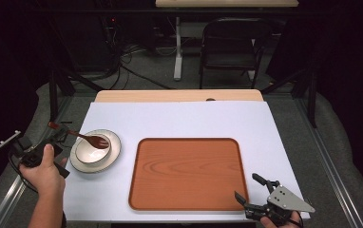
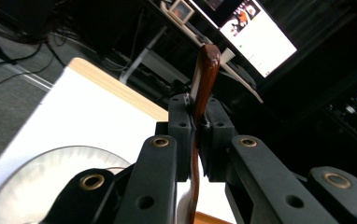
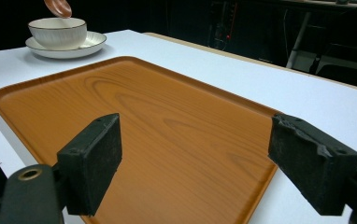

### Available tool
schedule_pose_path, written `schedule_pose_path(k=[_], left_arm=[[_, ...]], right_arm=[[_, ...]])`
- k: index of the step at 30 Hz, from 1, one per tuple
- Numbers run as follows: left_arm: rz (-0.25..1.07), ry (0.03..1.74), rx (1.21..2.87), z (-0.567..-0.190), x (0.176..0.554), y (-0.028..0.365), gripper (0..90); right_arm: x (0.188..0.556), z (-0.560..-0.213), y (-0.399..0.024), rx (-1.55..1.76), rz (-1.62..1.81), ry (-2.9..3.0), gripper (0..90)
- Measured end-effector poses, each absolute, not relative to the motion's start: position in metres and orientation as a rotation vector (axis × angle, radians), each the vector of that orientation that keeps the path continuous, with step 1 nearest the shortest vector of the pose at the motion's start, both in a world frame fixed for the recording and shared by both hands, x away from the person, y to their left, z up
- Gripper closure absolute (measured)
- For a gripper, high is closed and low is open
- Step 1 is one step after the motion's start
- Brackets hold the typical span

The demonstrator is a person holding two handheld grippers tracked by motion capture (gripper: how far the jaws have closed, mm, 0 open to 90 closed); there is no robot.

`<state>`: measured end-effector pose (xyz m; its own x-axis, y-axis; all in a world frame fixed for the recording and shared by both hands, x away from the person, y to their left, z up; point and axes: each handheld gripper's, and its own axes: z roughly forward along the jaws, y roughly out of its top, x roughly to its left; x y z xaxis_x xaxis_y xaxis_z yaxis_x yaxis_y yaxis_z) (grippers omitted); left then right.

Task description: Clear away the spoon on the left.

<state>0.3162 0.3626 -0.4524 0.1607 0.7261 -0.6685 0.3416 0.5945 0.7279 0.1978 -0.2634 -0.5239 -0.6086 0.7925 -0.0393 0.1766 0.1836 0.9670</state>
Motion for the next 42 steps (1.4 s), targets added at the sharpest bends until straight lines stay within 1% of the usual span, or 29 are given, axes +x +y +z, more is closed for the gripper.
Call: schedule_pose_path(k=[21, 28, 34, 42], left_arm=[[0.247, 1.341, 1.102, -0.441, 0.329, 0.316, 84.3], [0.222, 1.308, 1.187, -0.434, 0.331, 0.300, 84.3], [0.160, 1.281, 1.250, -0.432, 0.335, 0.286, 84.3], [0.093, 1.239, 1.385, -0.433, 0.343, 0.262, 84.3]], right_arm=[[0.198, -0.524, -0.264, 0.898, 1.447, 1.909, 17.1], [0.198, -0.523, -0.264, 0.899, 1.446, 1.904, 17.0], [0.197, -0.523, -0.264, 0.896, 1.447, 1.904, 16.9], [0.197, -0.523, -0.264, 0.895, 1.448, 1.906, 16.9]])
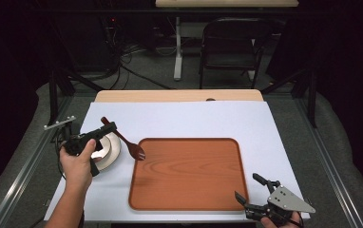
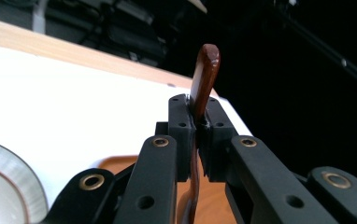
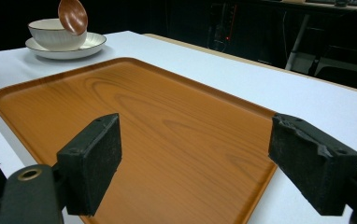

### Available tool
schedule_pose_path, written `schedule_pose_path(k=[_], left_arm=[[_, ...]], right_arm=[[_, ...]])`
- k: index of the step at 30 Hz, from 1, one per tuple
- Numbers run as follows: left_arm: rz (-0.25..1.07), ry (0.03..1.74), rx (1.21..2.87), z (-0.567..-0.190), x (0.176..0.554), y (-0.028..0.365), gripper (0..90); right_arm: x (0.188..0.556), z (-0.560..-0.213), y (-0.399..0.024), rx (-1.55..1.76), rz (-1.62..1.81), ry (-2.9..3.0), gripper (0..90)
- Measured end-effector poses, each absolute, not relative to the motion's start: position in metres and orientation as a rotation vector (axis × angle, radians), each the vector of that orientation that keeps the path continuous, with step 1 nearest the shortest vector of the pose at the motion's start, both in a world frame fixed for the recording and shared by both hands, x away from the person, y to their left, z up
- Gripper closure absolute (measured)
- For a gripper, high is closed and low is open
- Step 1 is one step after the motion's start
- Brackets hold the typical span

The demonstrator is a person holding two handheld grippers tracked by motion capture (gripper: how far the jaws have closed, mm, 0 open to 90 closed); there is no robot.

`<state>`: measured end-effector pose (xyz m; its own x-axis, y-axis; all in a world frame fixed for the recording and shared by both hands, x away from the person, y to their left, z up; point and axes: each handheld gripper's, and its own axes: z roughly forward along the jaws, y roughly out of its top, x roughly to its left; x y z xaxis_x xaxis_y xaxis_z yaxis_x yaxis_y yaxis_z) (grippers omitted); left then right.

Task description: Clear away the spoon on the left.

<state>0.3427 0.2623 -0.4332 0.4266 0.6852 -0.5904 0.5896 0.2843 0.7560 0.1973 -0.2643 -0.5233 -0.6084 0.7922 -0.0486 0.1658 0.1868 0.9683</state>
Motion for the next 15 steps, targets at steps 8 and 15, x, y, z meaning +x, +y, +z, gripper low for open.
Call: schedule_pose_path(k=[8, 15], left_arm=[[0.066, 1.209, 1.474, -0.434, 0.344, 0.246, 84.3], [0.013, 1.168, 1.568, -0.435, 0.343, 0.230, 84.2]], right_arm=[[0.197, -0.523, -0.264, 0.895, 1.448, 1.908, 16.9], [0.198, -0.523, -0.264, 0.895, 1.448, 1.909, 17.0]])
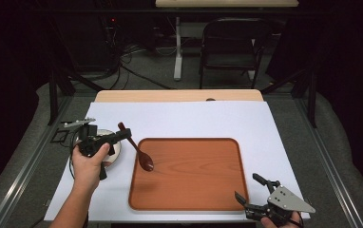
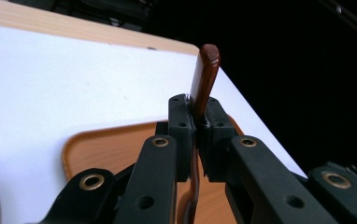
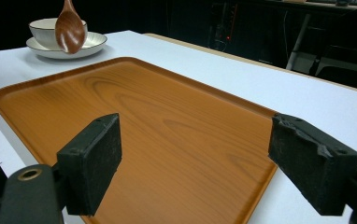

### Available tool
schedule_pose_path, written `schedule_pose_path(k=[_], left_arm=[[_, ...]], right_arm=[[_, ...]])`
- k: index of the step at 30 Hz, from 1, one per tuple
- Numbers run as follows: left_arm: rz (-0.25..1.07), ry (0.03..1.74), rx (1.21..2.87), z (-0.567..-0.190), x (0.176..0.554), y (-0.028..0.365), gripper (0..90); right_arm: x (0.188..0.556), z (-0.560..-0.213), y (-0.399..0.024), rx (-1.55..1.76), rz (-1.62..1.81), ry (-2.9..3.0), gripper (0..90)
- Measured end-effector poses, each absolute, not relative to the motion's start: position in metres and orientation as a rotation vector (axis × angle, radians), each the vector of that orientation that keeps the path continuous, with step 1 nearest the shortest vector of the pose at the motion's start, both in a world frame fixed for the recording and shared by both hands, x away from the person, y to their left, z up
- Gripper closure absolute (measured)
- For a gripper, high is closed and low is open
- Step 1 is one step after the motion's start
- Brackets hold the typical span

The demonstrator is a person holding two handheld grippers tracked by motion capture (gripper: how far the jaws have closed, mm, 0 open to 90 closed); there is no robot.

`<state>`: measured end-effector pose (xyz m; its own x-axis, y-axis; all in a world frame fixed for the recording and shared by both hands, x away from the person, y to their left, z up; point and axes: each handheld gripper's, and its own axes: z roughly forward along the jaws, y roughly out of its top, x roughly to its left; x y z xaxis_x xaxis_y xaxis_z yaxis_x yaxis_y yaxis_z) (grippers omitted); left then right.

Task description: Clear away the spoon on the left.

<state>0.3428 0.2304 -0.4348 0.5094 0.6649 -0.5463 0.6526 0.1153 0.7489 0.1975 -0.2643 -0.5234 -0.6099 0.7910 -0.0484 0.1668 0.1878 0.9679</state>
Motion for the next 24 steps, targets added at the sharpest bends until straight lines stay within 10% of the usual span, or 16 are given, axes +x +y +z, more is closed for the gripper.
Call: schedule_pose_path(k=[24], left_arm=[[-0.143, 1.067, 1.820, -0.450, 0.338, 0.184, 84.2]], right_arm=[[0.197, -0.523, -0.265, 0.894, 1.447, 1.910, 17.1]])
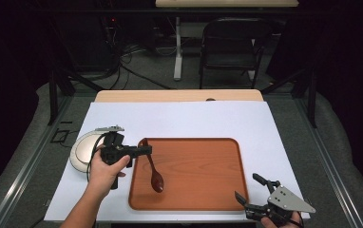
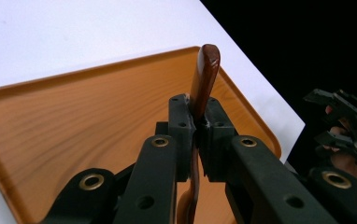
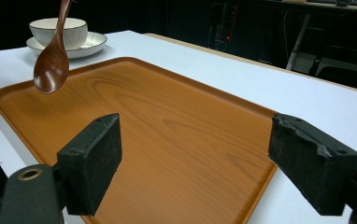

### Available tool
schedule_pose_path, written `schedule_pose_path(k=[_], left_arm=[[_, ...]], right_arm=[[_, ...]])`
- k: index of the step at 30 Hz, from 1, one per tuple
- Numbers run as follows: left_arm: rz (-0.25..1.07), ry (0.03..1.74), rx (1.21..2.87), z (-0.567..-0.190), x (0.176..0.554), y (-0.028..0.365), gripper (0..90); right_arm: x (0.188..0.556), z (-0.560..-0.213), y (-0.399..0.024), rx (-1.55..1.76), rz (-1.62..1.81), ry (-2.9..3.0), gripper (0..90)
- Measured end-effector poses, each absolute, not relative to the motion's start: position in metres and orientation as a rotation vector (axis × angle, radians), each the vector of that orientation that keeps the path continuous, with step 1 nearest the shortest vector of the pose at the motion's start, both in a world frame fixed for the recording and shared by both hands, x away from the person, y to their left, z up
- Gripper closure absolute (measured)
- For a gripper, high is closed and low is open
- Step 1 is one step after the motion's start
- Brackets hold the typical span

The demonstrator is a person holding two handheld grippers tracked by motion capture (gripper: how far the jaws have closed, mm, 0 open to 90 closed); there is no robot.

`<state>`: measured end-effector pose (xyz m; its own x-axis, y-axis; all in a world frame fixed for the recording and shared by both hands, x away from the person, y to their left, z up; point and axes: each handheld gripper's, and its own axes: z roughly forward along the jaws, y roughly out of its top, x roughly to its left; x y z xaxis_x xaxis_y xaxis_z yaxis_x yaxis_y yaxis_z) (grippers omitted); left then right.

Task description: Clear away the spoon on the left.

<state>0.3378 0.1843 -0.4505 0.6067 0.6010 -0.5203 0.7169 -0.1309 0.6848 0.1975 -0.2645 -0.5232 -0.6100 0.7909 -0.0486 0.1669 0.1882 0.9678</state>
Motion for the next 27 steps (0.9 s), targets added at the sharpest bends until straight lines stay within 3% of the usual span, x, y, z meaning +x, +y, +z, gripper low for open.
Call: schedule_pose_path(k=[27], left_arm=[[-0.227, 1.140, 1.920, -0.476, 0.356, 0.179, 84.1]], right_arm=[[0.198, -0.524, -0.264, 0.898, 1.447, 1.915, 17.1]])
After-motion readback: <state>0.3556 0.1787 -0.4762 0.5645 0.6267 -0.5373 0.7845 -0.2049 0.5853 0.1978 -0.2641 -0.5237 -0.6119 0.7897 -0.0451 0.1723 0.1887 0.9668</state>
